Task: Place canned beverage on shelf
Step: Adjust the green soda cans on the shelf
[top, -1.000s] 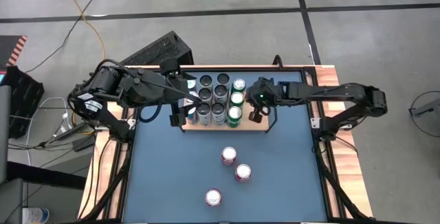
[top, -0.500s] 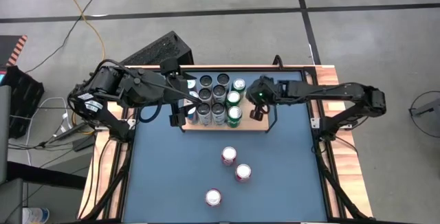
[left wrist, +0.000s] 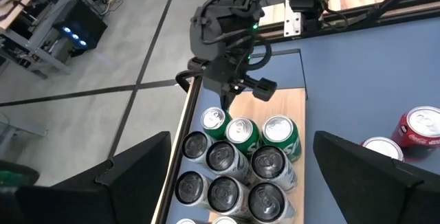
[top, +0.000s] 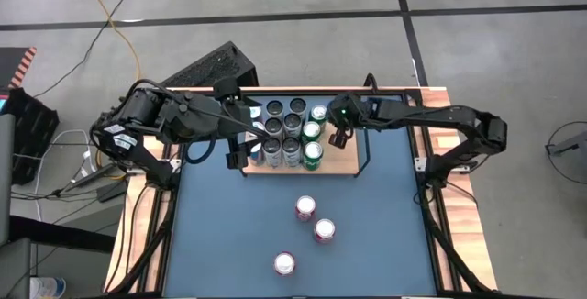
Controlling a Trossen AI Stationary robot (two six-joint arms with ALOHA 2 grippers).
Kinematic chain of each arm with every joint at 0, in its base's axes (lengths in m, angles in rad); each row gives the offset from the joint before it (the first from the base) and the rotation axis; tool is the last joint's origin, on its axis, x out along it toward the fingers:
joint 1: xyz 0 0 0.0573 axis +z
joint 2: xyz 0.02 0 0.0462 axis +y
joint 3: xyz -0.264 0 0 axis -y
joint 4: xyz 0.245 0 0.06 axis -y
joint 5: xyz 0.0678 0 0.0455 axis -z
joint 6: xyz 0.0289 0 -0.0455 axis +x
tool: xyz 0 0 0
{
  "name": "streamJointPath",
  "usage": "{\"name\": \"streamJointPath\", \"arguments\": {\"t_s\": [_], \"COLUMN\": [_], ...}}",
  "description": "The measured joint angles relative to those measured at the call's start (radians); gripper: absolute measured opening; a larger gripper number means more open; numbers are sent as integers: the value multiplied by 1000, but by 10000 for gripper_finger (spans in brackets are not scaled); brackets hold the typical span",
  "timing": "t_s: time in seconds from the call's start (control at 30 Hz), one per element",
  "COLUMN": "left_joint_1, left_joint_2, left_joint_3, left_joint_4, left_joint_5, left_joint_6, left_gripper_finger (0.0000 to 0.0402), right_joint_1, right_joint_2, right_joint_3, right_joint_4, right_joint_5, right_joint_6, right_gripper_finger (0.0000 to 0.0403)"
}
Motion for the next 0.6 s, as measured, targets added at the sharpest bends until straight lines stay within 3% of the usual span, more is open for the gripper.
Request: {"name": "streamJointPath", "arguments": {"t_s": [0.6], "left_joint_1": [30], "left_joint_2": [0], "left_joint_3": [0], "left_joint_4": [0], "left_joint_5": [0], "left_joint_6": [-1], "left_gripper_finger": [343], "right_joint_1": [-17], "right_joint_2": [17], "right_joint_3": [0], "right_joint_4": [67], "right_joint_5": [-105], "right_joint_6": [-55], "right_gripper_finger": [0]}}
